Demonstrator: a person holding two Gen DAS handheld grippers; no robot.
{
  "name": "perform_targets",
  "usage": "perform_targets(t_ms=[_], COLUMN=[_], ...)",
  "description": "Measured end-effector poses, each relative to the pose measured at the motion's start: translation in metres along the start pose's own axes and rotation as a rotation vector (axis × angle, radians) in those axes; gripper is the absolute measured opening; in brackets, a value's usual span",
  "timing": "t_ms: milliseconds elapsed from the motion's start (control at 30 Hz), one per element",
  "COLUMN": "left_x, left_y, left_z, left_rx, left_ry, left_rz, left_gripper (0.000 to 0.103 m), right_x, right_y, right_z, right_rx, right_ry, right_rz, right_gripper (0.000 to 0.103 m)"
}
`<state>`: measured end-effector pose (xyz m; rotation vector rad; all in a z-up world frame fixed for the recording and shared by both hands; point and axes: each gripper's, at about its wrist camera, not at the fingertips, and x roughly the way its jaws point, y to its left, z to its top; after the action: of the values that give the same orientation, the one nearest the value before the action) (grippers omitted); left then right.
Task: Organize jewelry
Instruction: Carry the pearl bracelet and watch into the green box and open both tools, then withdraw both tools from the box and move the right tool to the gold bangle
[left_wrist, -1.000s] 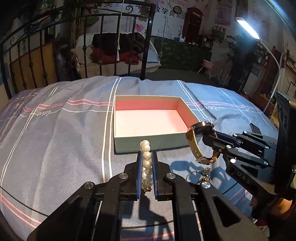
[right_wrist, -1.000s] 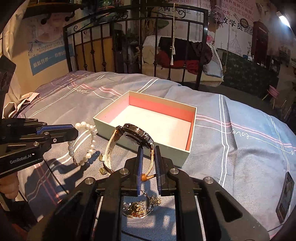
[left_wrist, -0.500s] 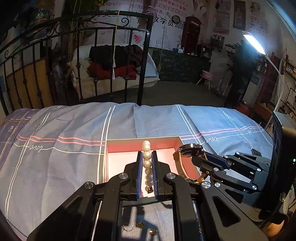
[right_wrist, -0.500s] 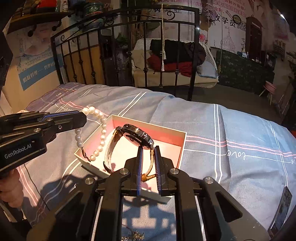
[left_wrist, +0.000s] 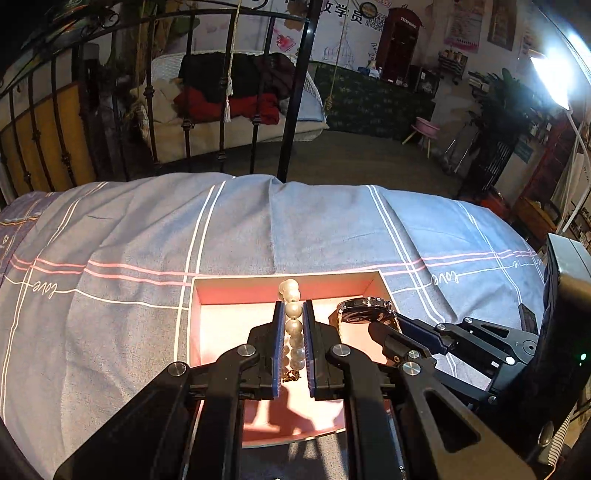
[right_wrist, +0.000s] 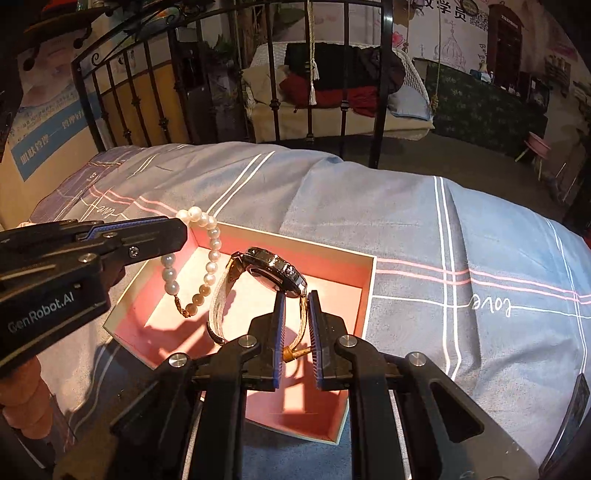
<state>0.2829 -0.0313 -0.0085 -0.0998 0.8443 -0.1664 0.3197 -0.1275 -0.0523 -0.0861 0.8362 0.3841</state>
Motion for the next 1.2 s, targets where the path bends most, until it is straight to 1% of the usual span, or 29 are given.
perform_targets(t_ms=[200,367,633,967,1033,1067,1100,1133,1167,1200], left_x=[0.017,0.027,0.034,0.03,0.029,0.027,0.024,0.02,0.016,0.011], left_y=[0.005,0.006,0.01,0.014,0.014,0.014,0.014,0.014,0.013,0.013], left_z=[-0.012,-0.018,-0.023,-0.02,-0.02,-0.02,-0.02,-0.02,-0.019,-0.019], left_rx=[-0.011,-0.006,-0.016,-0.038,-0.042,-0.043,-0.043,-0.044,-0.045,-0.045], left_ry=[0.064,0.098,0.126,0.127,0.131,0.129,0.122,0.106,0.091,0.08], left_rz=[0.003,0.015,0.026,0.025,0.018,0.015,0.016,0.018,0.021,0.022], left_gripper=[0.009,0.009,0.009,0.01,0.015,0.028,0.043,0.048,0.051,0.055], right_x=[0.02,0.033,0.033,0.025,0.022,0.02,0.018,0.015,0.011,0.006], right_y=[0.006,0.011,0.016,0.018,0.02,0.021,0.021,0.022,0.022,0.024], right_z=[-0.013,-0.023,-0.023,-0.024,-0.024,-0.024,-0.024,-0.024,-0.025,-0.025], right_rx=[-0.008,-0.017,-0.038,-0.046,-0.053,-0.054,-0.054,-0.053,-0.053,-0.059], right_ry=[0.055,0.095,0.093,0.067,0.059,0.052,0.045,0.037,0.025,0.005], right_rz=[0.02,0.023,0.042,0.077,0.078,0.082,0.085,0.087,0.081,0.065], right_gripper=[0.013,0.013,0.013,0.013,0.013,0.015,0.02,0.047,0.082,0.089])
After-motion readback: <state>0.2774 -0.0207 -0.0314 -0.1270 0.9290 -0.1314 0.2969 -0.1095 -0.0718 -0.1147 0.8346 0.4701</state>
